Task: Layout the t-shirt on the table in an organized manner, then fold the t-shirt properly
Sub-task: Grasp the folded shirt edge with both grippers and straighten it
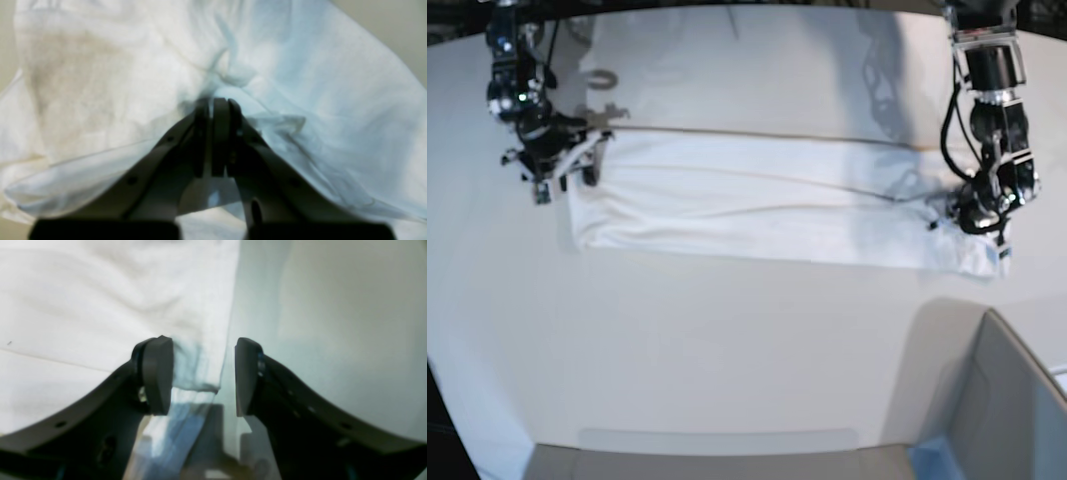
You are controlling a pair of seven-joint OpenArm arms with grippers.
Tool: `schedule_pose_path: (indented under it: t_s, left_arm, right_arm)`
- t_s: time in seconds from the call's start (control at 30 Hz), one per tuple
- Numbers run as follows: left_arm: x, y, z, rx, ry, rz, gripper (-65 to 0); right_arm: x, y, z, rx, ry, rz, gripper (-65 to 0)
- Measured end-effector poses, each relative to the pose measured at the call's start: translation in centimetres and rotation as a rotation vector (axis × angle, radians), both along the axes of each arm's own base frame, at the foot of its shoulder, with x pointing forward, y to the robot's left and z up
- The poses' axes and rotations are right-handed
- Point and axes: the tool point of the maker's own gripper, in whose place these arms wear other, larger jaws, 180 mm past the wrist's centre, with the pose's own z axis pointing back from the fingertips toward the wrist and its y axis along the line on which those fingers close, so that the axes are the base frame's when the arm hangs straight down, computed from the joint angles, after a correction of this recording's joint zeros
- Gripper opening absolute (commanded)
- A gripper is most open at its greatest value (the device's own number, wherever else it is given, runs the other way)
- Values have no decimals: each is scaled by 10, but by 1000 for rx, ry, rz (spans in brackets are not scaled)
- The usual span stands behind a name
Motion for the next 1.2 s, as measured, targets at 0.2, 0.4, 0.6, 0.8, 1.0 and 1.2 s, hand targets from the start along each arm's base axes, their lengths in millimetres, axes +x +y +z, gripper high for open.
schedule_pose_path:
  t_s: [0.2, 0.4, 0.6, 0.8, 1.0, 1.2]
  left_arm:
    - [0, -12, 13, 11, -22, -38, -602]
    - [-4, -31, 38, 23, -52, -105, -599]
    - [3, -40, 60, 27, -94, -141, -599]
    - [-2, -41, 57, 30, -83, -144, -599]
    - [-9, -42, 50, 27, -61, -148, -599]
    - [-8, -42, 51, 27, -64, -148, -599]
  right_arm:
    - [-20, 25, 27, 10, -45, 49, -351]
    - [-8, 20, 73, 11, -185, 6, -351]
    - [-3, 32, 84, 137, -214, -17, -351]
    - [2, 17, 99, 518, -236, -153, -349]
    - [2, -9, 68, 538, -111, -209, -349]
    - [1, -17, 52, 544, -64, -246, -349]
